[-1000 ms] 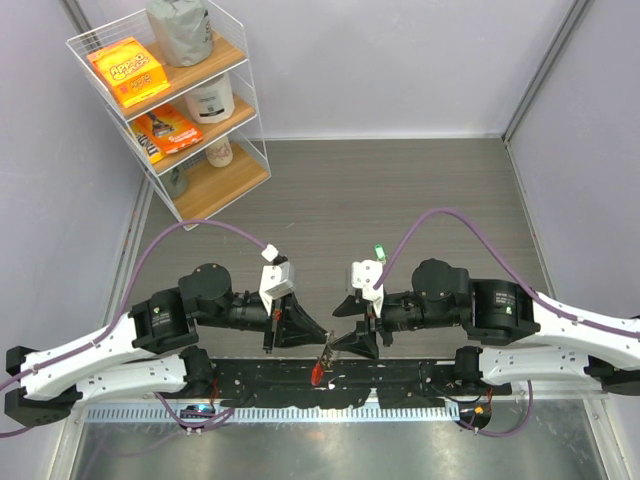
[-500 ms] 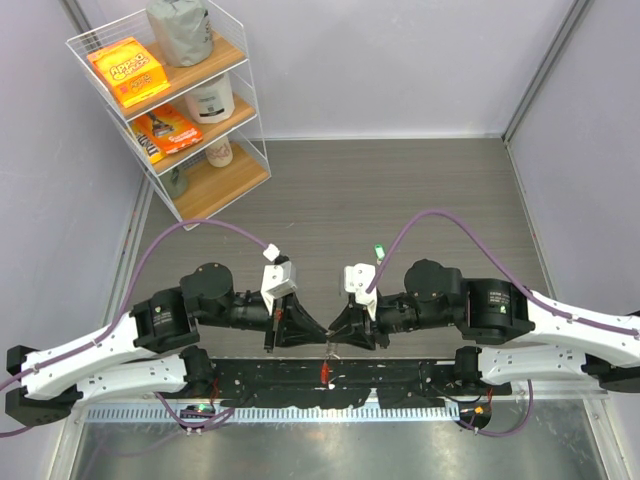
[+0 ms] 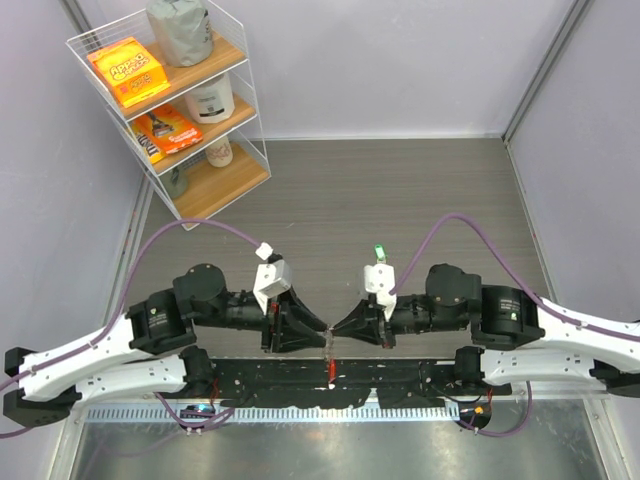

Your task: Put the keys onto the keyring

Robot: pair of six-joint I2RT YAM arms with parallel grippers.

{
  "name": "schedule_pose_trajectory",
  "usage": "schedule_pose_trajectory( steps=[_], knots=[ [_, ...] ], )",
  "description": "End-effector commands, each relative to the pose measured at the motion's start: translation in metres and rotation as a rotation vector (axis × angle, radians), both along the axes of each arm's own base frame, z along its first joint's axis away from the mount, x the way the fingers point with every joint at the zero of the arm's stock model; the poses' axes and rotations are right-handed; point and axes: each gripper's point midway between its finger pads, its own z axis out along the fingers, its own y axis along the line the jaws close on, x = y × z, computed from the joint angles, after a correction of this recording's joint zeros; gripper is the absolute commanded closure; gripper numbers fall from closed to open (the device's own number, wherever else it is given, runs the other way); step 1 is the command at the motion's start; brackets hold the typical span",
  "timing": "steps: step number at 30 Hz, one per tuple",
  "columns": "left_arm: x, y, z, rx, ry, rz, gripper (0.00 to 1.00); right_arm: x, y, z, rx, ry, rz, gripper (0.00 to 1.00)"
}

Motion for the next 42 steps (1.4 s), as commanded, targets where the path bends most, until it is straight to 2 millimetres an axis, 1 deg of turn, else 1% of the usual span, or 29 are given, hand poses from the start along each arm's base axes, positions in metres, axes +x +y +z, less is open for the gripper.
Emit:
schedule_pose_trajectory(
  steps=[1, 2, 3, 4, 5, 6, 7, 8, 9, 10, 11, 12, 13, 14, 17, 18, 19, 20, 21, 22, 23, 24, 25, 26, 30, 33, 36, 39, 42],
  knots=[
    [0.0, 0.008, 0.043, -0.173, -0.052, 0.029, 0.59, 0.007, -0.005, 0.058, 0.25, -0.027, -0.057, 0.95],
    [0.005, 0.01, 0.044, -0.188, -0.057, 0.06, 0.56, 0.008, -0.006, 0.055, 0.256, -0.02, -0.068, 0.95],
    [0.009, 0.013, 0.046, -0.205, -0.06, 0.092, 0.53, 0.008, -0.009, 0.064, 0.297, -0.02, -0.073, 0.94],
    [0.014, 0.016, 0.048, -0.224, -0.062, 0.124, 0.52, 0.009, -0.011, 0.061, 0.306, -0.016, -0.078, 0.94],
    [0.016, 0.019, 0.05, -0.248, -0.067, 0.144, 0.51, 0.008, -0.015, 0.07, 0.35, -0.014, -0.081, 0.95],
    [0.018, 0.02, 0.051, -0.267, -0.068, 0.159, 0.5, 0.007, -0.015, 0.068, 0.359, -0.009, -0.079, 0.94],
    [0.019, 0.021, 0.052, -0.279, -0.068, 0.168, 0.49, 0.006, -0.02, 0.076, 0.404, -0.004, -0.08, 0.94],
    [0.02, 0.022, 0.052, -0.288, -0.07, 0.171, 0.49, 0.007, -0.02, 0.072, 0.412, -0.003, -0.086, 0.95],
    [0.021, 0.021, 0.052, -0.29, -0.07, 0.177, 0.49, 0.006, -0.026, 0.083, 0.464, -0.002, -0.09, 0.95],
    [0.021, 0.021, 0.052, -0.29, -0.068, 0.177, 0.49, 0.008, -0.027, 0.08, 0.475, 0.0, -0.098, 0.95],
    [0.021, 0.02, 0.052, -0.288, -0.068, 0.174, 0.49, 0.007, -0.032, 0.093, 0.538, -0.012, -0.096, 0.94],
    [0.021, 0.019, 0.053, -0.29, -0.067, 0.172, 0.49, 0.007, -0.032, 0.088, 0.544, -0.011, -0.098, 0.95],
    [0.02, 0.017, 0.053, -0.287, -0.064, 0.165, 0.49, 0.006, -0.036, 0.097, 0.59, -0.019, -0.097, 0.95],
    [0.02, 0.015, 0.053, -0.285, -0.062, 0.159, 0.48, 0.006, -0.036, 0.093, 0.594, -0.02, -0.097, 0.94],
    [0.019, 0.008, 0.053, -0.281, -0.055, 0.143, 0.48, 0.008, -0.04, 0.097, 0.644, -0.031, -0.109, 0.95],
    [0.019, 0.006, 0.052, -0.273, -0.053, 0.137, 0.48, 0.008, -0.045, 0.105, 0.686, -0.04, -0.112, 0.94],
    [0.02, 0.003, 0.051, -0.264, -0.051, 0.134, 0.48, 0.01, -0.045, 0.102, 0.693, -0.042, -0.121, 0.95],
    [0.02, 0.002, 0.05, -0.261, -0.051, 0.136, 0.48, 0.01, -0.05, 0.107, 0.725, -0.048, -0.128, 0.95],
    [0.02, 0.0, 0.05, -0.258, -0.052, 0.133, 0.48, 0.014, -0.051, 0.105, 0.73, -0.05, -0.147, 0.95],
    [0.021, -0.002, 0.048, -0.251, -0.05, 0.131, 0.48, 0.014, -0.057, 0.111, 0.762, -0.055, -0.155, 0.95],
    [0.021, -0.003, 0.048, -0.249, -0.051, 0.13, 0.48, 0.017, -0.059, 0.11, 0.769, -0.055, -0.175, 0.95],
    [0.022, -0.004, 0.046, -0.242, -0.049, 0.13, 0.48, 0.023, -0.066, 0.116, 0.803, -0.052, -0.213, 0.95],
    [0.022, -0.006, 0.045, -0.238, -0.05, 0.13, 0.48, 0.024, -0.066, 0.112, 0.805, -0.049, -0.222, 0.95],
    [0.022, -0.007, 0.048, -0.254, -0.057, 0.127, 0.48, 0.025, -0.073, 0.119, 0.842, -0.05, -0.234, 0.95],
    [0.029, -0.014, 0.044, -0.242, -0.07, 0.149, 0.48, 0.03, -0.086, 0.123, 0.905, -0.039, -0.273, 0.94],
    [0.045, -0.019, 0.039, -0.221, -0.087, 0.218, 0.48, 0.039, -0.094, 0.12, 0.897, -0.041, -0.334, 0.95],
    [0.074, -0.027, 0.027, -0.152, -0.091, 0.358, 0.48, 0.053, -0.109, 0.116, 0.883, -0.035, -0.431, 0.94],
    [0.099, -0.037, 0.004, -0.049, -0.086, 0.465, 0.48, 0.067, -0.13, 0.11, 0.864, -0.035, -0.541, 0.95],
    [0.116, -0.052, -0.014, 0.023, -0.09, 0.518, 0.48, 0.081, -0.149, 0.103, 0.826, -0.038, -0.651, 0.94]
  ],
)
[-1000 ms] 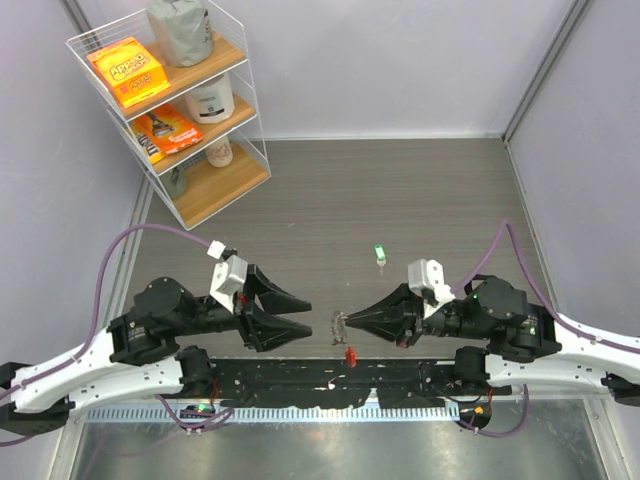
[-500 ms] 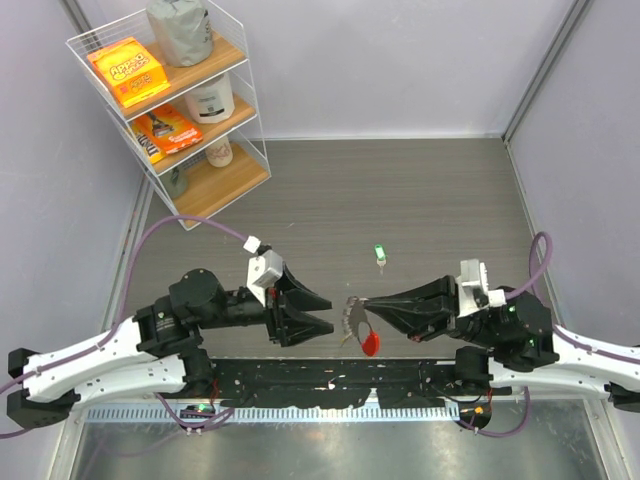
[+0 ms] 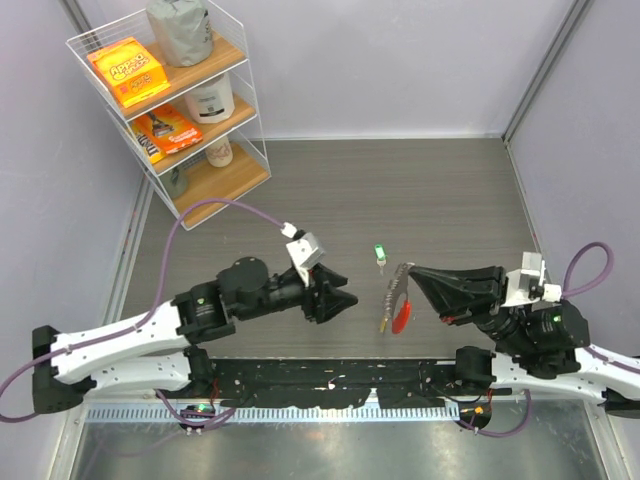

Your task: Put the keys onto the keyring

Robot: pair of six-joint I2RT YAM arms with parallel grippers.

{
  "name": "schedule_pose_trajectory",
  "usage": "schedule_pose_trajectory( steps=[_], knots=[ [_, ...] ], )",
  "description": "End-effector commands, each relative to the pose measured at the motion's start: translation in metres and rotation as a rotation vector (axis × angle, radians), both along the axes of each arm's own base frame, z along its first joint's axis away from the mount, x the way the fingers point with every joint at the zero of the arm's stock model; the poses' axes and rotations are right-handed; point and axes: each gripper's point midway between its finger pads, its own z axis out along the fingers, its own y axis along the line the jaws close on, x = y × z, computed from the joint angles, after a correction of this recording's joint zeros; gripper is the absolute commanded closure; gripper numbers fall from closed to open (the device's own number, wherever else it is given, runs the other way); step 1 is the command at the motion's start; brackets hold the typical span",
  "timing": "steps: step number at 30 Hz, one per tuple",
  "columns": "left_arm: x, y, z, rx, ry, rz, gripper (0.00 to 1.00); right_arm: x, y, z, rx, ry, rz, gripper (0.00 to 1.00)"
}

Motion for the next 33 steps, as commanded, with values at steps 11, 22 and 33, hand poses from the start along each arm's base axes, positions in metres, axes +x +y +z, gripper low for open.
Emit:
schedule_pose_trajectory(
  steps=[11, 22, 33],
  knots=[
    [0.126, -0.055, -0.074, 0.158, 0.11, 0.281, 0.43, 0.052, -0.085, -0.017, -0.004, 0.185, -0.387, 0.94],
    [0.193, -0.116, -0.141, 0.372, 0.058, -0.048, 0.31, 0.049, -0.08, -0.027, -0.08, 0.18, -0.365, 0.95],
    [0.212, -0.114, -0.191, 0.565, 0.058, -0.238, 0.23, 0.044, -0.087, -0.025, -0.096, 0.171, -0.348, 0.94]
  ],
)
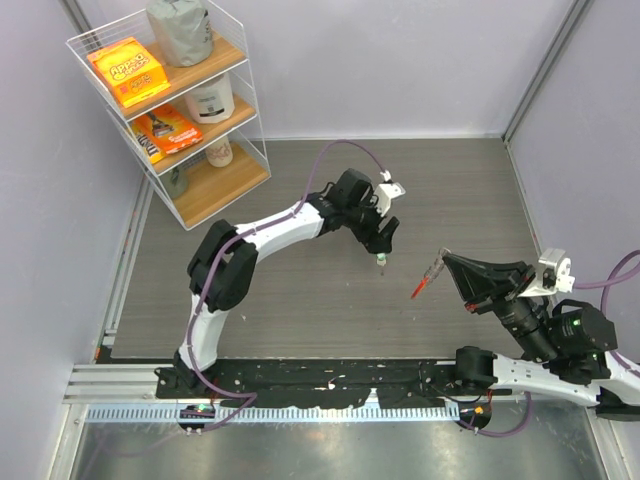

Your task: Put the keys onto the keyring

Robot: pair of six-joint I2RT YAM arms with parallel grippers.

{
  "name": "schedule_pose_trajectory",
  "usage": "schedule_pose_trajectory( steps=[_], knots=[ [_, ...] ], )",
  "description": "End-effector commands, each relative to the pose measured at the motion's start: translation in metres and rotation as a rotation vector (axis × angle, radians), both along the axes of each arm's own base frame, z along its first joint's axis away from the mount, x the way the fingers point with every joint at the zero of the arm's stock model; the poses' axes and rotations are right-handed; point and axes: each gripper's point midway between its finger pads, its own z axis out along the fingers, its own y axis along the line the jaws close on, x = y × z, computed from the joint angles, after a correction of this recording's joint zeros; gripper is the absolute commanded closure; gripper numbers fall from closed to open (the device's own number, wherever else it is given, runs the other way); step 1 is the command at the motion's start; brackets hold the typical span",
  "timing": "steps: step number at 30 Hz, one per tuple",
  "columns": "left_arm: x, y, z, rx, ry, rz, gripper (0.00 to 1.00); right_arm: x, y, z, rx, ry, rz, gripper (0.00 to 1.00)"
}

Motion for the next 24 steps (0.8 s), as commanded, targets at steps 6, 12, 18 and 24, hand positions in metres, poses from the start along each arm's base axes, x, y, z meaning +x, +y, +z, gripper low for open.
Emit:
schedule_pose_trajectory(
  steps=[6, 12, 18, 24],
  knots=[
    [-0.023, 0.005, -0.014, 0.1, 0.026, -0.225, 0.2, -0.006, -0.003, 0.023, 0.051, -0.008, 0.036, 0.95],
    [-0.022, -0.005, -0.015, 0.083, 0.045, -0.26, 0.18, -0.007, 0.008, 0.02, 0.033, 0.001, 0.056, 0.94],
    [-0.017, -0.016, -0.018, 0.071, 0.066, -0.279, 0.18, -0.008, 0.008, 0.018, 0.036, 0.006, 0.063, 0.95],
    [-0.017, -0.022, -0.024, 0.069, 0.093, -0.299, 0.18, -0.008, 0.006, 0.016, 0.041, 0.013, 0.067, 0.95]
  ],
)
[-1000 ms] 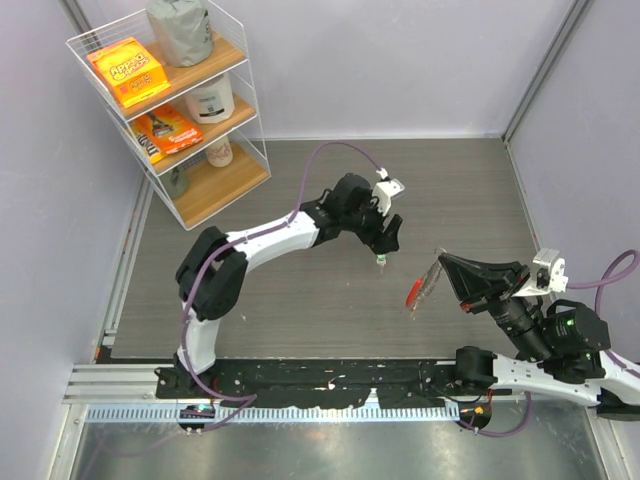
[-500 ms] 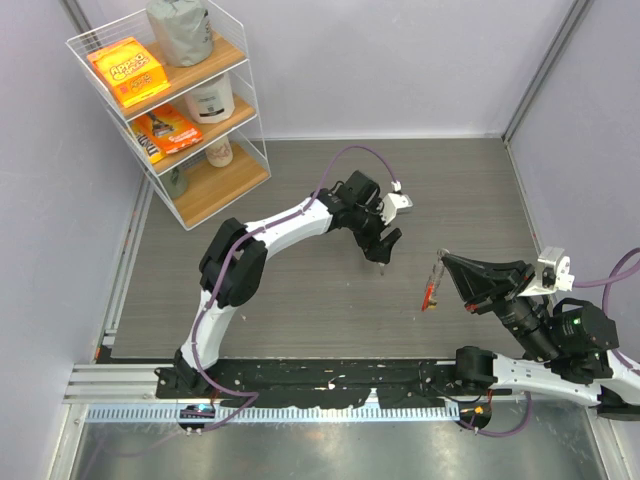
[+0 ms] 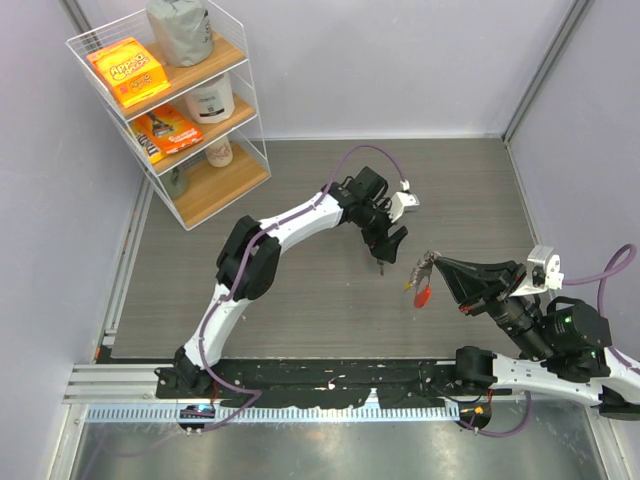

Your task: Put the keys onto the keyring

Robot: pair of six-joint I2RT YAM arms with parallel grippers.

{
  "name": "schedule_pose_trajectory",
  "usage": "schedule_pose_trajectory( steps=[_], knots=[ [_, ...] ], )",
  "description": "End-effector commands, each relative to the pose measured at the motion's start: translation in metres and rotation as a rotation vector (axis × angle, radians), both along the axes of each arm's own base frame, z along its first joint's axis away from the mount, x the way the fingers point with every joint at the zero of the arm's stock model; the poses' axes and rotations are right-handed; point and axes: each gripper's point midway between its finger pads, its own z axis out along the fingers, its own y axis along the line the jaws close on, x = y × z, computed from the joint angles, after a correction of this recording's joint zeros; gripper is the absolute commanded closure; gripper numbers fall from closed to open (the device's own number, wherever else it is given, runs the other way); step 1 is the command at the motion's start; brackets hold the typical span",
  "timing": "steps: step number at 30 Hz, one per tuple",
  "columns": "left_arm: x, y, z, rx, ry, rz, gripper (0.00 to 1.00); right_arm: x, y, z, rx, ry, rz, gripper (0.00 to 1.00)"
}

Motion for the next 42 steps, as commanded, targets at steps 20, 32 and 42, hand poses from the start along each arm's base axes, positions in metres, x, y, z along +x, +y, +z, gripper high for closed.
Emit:
schedule_pose_trajectory(
  steps=[20, 32, 42],
  knots=[
    [0.001, -0.009, -0.004, 0.025, 0.059, 0.005, 0.25, -0.006, -0.008, 0.018, 0.089, -0.001, 0.026, 0.94],
    [0.002, -0.014, -0.015, 0.07, 0.079, 0.044, 0.24, -0.01, -0.021, 0.022, 0.128, -0.016, 0.039, 0.94],
    [0.0, -0.016, -0.019, 0.073, 0.102, 0.061, 0.25, -0.014, -0.029, 0.024, 0.141, -0.03, 0.055, 0.94]
  ],
)
